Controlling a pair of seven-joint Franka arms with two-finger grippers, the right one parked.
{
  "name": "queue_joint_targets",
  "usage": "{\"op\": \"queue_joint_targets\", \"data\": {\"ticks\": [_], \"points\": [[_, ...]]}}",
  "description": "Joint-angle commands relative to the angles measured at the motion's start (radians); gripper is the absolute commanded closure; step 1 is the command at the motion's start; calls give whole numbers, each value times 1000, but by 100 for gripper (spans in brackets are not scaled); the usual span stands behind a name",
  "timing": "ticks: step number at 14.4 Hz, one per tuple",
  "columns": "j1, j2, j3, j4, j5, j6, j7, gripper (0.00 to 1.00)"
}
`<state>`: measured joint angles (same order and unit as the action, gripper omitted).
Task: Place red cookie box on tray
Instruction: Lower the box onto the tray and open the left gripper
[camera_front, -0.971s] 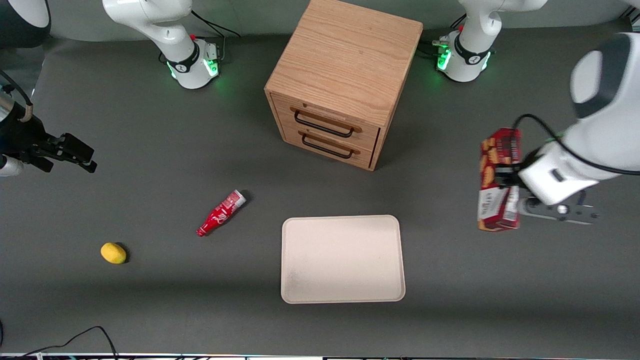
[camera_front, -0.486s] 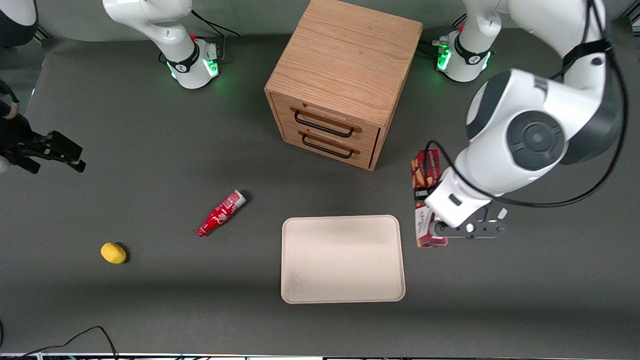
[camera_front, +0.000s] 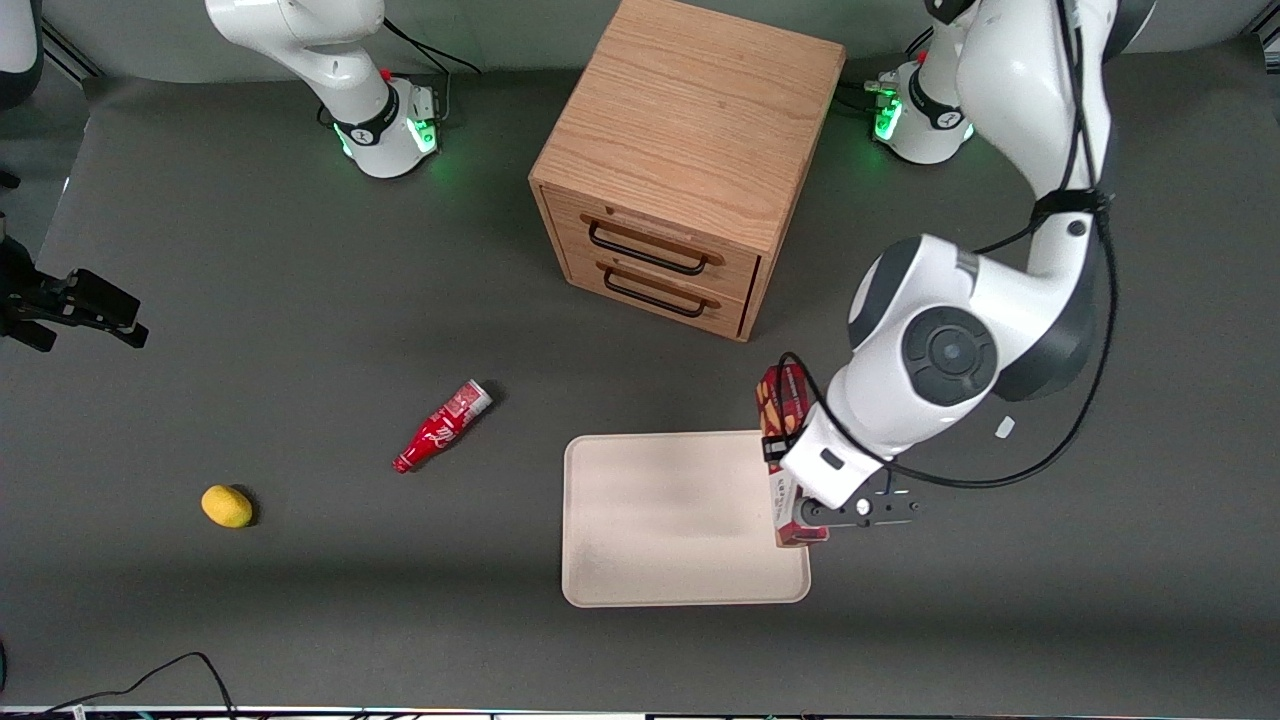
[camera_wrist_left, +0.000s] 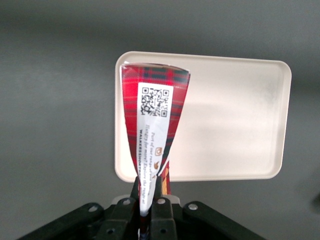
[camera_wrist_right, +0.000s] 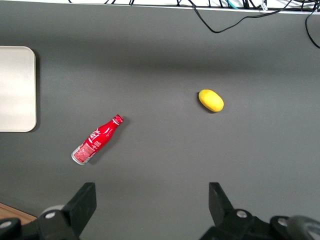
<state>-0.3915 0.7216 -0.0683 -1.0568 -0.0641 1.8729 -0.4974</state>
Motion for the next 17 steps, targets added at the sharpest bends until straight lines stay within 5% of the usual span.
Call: {"op": "queue_joint_targets", "data": {"ticks": [1, 17], "points": [[-27, 64, 15, 41, 3, 50, -33, 100], [-24, 234, 28, 27, 75, 291, -30, 100]]}}
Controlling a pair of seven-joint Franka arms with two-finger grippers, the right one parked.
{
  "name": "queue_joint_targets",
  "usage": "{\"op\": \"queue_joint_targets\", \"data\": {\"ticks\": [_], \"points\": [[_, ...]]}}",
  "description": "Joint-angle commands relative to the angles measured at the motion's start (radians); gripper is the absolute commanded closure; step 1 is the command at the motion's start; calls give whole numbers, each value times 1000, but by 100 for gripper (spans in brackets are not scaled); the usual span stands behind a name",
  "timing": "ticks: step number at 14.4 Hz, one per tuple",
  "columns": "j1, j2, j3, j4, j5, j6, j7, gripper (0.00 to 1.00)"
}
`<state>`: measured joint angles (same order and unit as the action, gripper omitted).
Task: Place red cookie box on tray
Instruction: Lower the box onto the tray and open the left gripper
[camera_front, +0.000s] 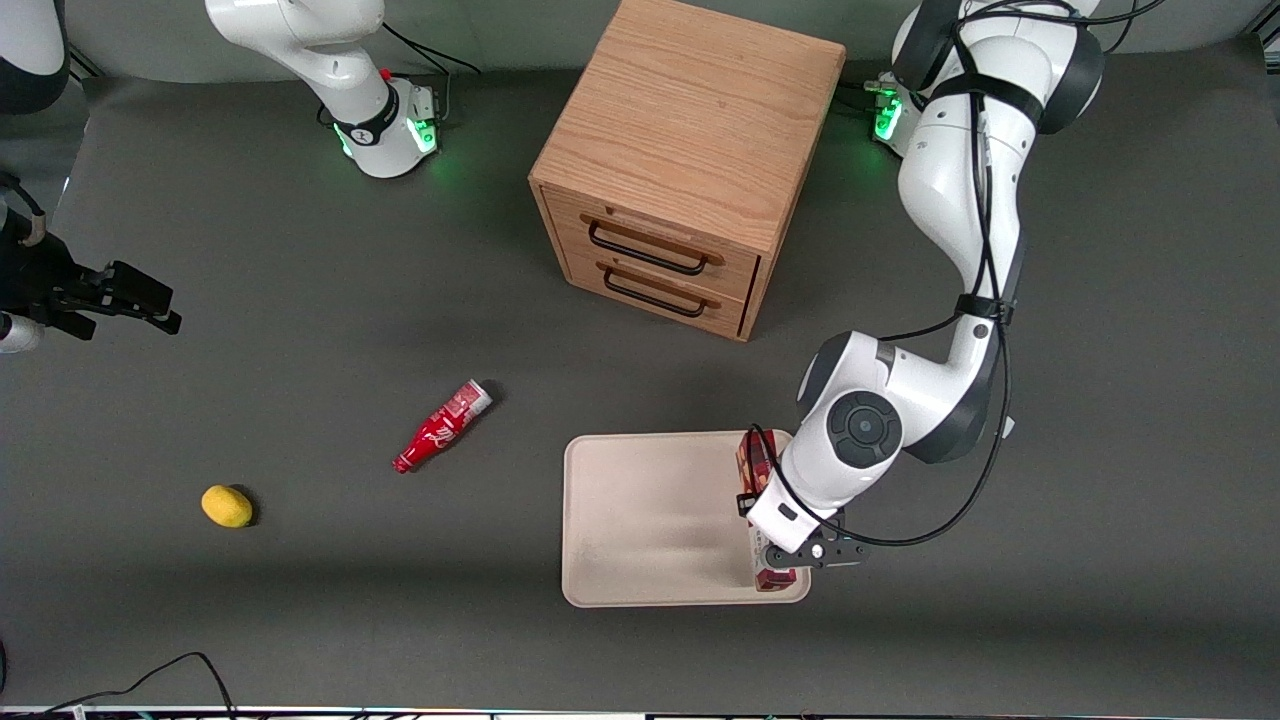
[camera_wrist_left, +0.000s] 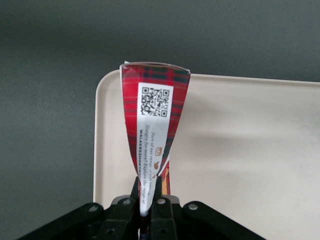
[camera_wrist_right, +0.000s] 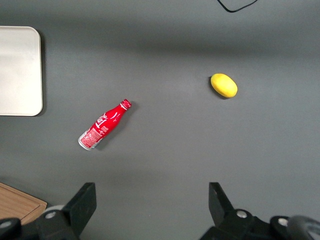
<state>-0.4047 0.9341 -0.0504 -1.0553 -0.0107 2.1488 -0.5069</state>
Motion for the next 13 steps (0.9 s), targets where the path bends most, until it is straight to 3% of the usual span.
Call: {"op": "queue_joint_targets", "data": {"ticks": [1, 4, 6, 7, 8, 13], "points": [[-11, 23, 11, 26, 23, 19, -21, 100], [-14, 38, 21, 26, 23, 37, -19, 97], [-14, 43, 21, 26, 23, 37, -18, 58], [-14, 46, 21, 26, 23, 39, -18, 8], [-14, 48, 23, 26, 24, 40, -18, 0], [-14, 45, 23, 26, 29, 45, -19, 0]]}}
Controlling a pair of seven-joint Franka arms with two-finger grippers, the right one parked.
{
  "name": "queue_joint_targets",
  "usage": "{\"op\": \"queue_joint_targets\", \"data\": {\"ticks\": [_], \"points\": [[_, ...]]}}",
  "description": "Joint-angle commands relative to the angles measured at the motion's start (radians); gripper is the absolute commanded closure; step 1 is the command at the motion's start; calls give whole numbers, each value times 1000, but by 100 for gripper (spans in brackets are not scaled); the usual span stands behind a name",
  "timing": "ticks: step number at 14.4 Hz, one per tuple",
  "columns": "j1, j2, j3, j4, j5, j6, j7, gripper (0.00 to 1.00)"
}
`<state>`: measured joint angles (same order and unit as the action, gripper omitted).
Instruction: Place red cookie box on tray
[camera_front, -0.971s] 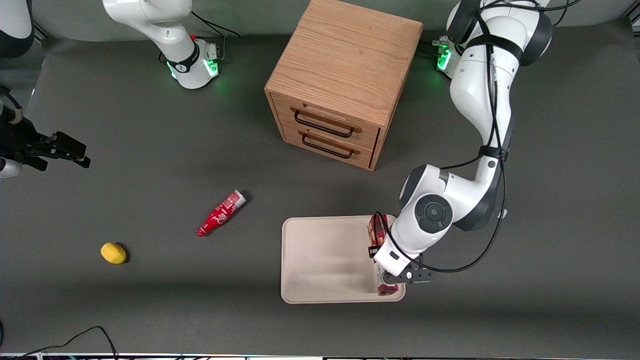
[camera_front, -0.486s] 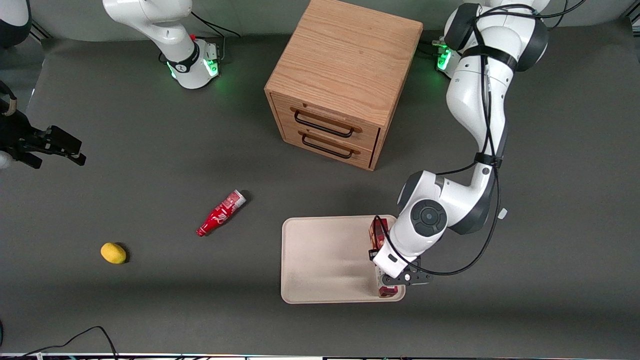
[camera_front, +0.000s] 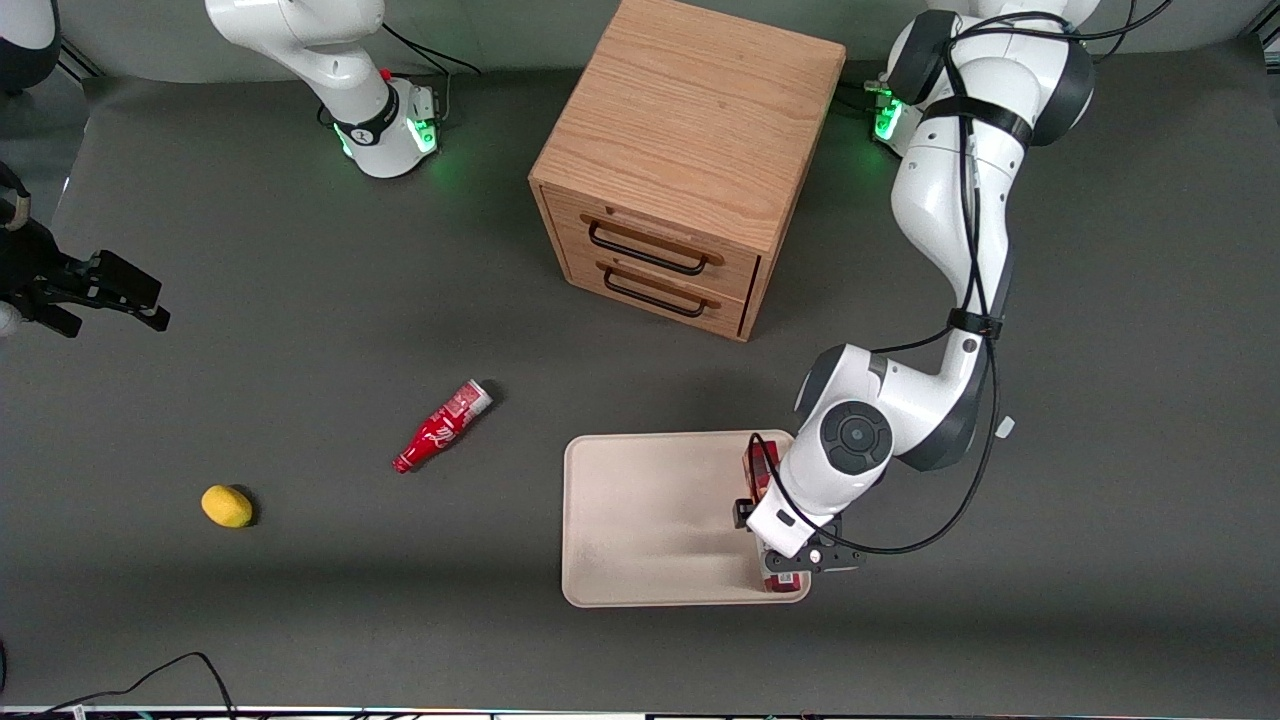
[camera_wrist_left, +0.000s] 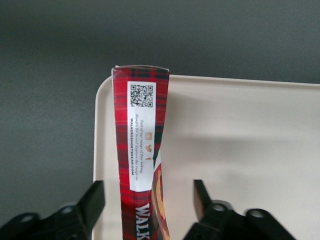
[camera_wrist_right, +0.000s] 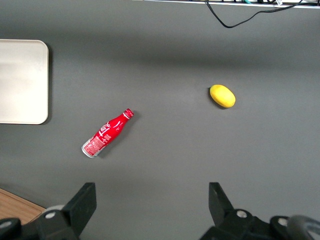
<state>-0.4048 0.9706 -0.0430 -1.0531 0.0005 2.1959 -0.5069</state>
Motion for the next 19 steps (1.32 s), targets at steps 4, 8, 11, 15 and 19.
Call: {"op": "queue_joint_targets", "data": {"ticks": [4, 8, 11, 15, 19], "points": [[-5, -19, 17, 24, 22, -31, -15, 0], [35, -108, 15, 24, 32, -204, 36, 0], [61, -167, 9, 21, 32, -307, 44, 0], [131, -344, 6, -110, 15, -406, 144, 0], [262, -556, 6, -277, 13, -511, 310, 0]]}}
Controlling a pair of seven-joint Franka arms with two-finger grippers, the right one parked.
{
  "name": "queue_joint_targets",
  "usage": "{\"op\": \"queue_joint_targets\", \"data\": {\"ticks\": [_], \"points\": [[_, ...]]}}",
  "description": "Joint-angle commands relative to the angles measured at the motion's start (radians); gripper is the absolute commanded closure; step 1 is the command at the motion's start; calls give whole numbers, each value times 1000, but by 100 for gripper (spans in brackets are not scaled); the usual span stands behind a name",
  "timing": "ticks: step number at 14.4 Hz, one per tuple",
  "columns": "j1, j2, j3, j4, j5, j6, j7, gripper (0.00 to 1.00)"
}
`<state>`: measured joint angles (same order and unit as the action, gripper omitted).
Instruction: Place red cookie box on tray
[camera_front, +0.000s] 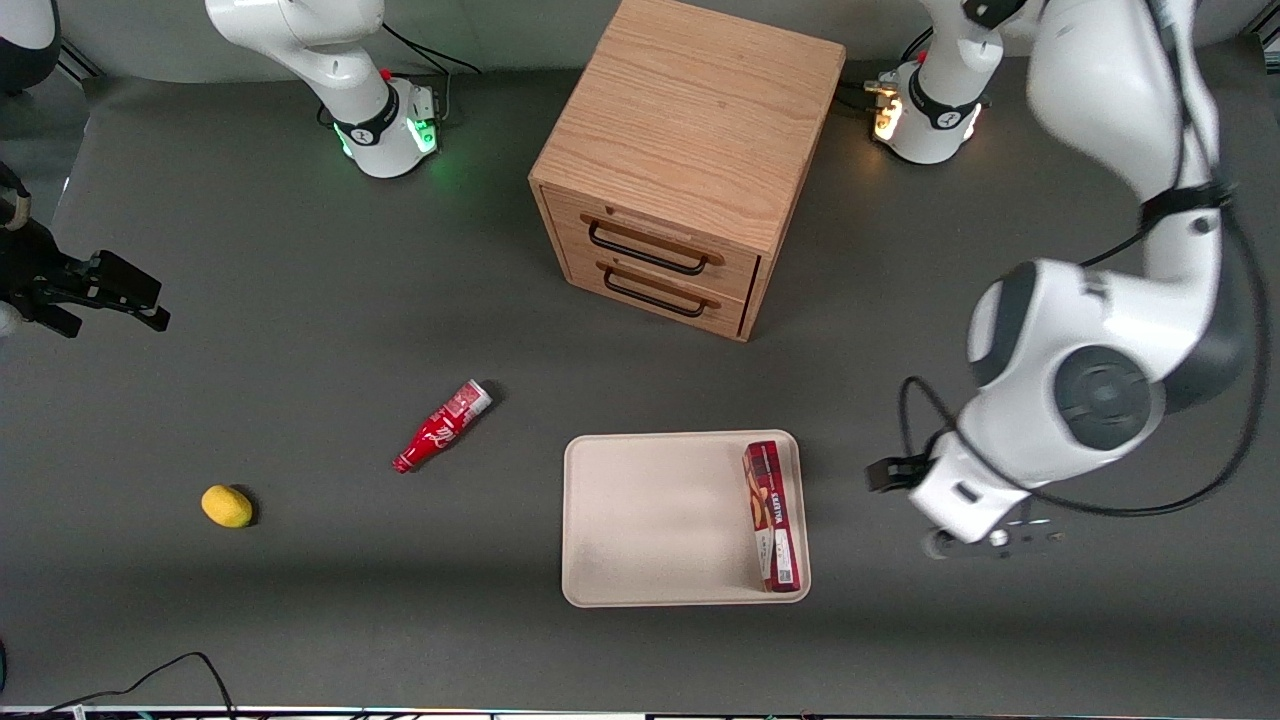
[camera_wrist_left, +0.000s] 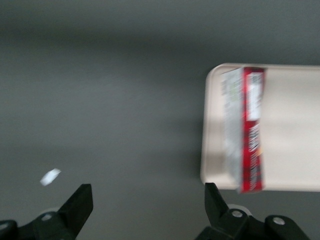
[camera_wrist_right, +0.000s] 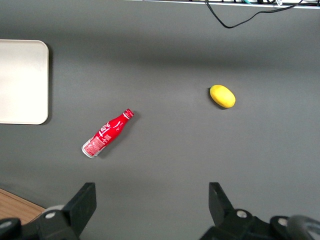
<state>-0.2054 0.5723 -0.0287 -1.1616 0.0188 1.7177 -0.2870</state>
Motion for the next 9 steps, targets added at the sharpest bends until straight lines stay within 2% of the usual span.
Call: {"op": "queue_joint_targets", "data": {"ticks": [1, 6, 9], "points": [[95, -195, -8, -188, -5, -67, 127, 0], [245, -330, -5, -245, -5, -200, 218, 0], [279, -391, 1, -250, 3, -268, 218, 0]]}}
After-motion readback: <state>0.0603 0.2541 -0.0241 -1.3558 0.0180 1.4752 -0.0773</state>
